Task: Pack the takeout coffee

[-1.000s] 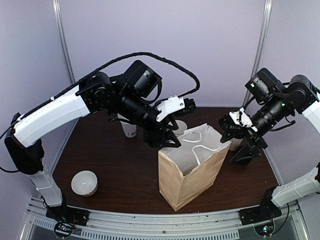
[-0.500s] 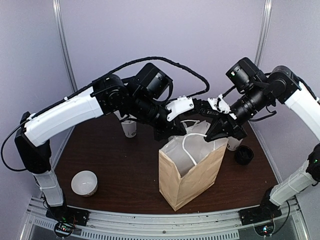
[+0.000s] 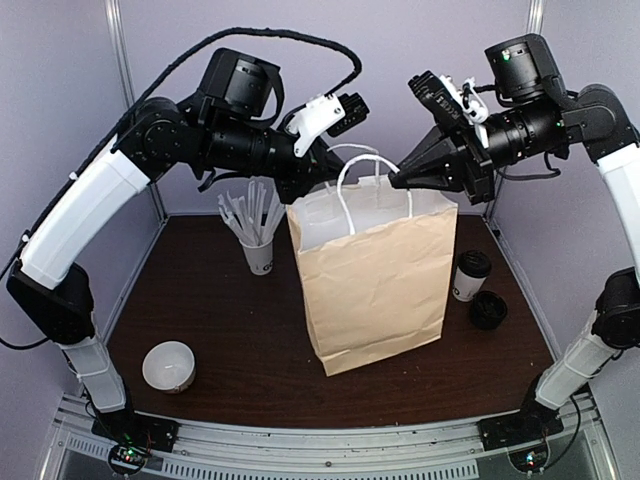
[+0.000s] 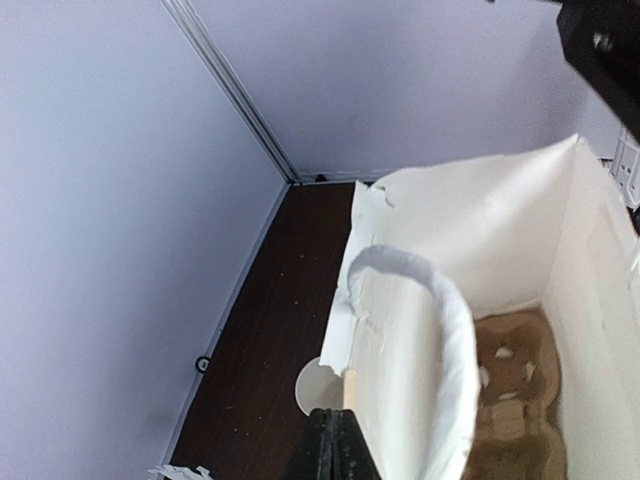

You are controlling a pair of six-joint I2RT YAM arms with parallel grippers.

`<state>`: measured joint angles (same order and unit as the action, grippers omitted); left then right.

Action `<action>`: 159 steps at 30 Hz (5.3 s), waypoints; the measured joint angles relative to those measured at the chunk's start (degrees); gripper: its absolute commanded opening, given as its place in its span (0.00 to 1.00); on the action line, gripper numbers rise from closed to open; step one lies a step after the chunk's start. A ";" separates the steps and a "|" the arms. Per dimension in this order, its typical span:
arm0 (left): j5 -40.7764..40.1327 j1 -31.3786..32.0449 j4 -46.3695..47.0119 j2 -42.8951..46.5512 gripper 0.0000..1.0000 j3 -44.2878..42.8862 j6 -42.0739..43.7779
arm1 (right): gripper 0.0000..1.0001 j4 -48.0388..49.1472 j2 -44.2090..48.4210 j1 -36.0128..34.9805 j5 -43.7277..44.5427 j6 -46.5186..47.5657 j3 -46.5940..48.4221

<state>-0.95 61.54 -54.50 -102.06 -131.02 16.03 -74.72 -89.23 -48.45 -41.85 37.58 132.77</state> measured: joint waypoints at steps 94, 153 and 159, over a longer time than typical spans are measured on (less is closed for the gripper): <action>5.73 -6.10 -1.46 6.14 0.86 16.02 1.68 | 0.76 5.68 1.66 6.69 0.37 -5.01 -24.28; 34.58 -19.45 -3.06 -13.55 0.73 3.52 10.27 | 0.01 9.97 -5.92 -8.96 13.35 -5.66 -22.86; 35.95 -18.99 -5.01 -13.70 0.61 3.52 10.58 | 0.00 6.32 -5.84 -9.90 10.80 -1.29 -22.60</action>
<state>35.00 42.54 -59.51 -115.77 -127.50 26.61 -68.40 -95.07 -58.35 -31.05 36.29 110.17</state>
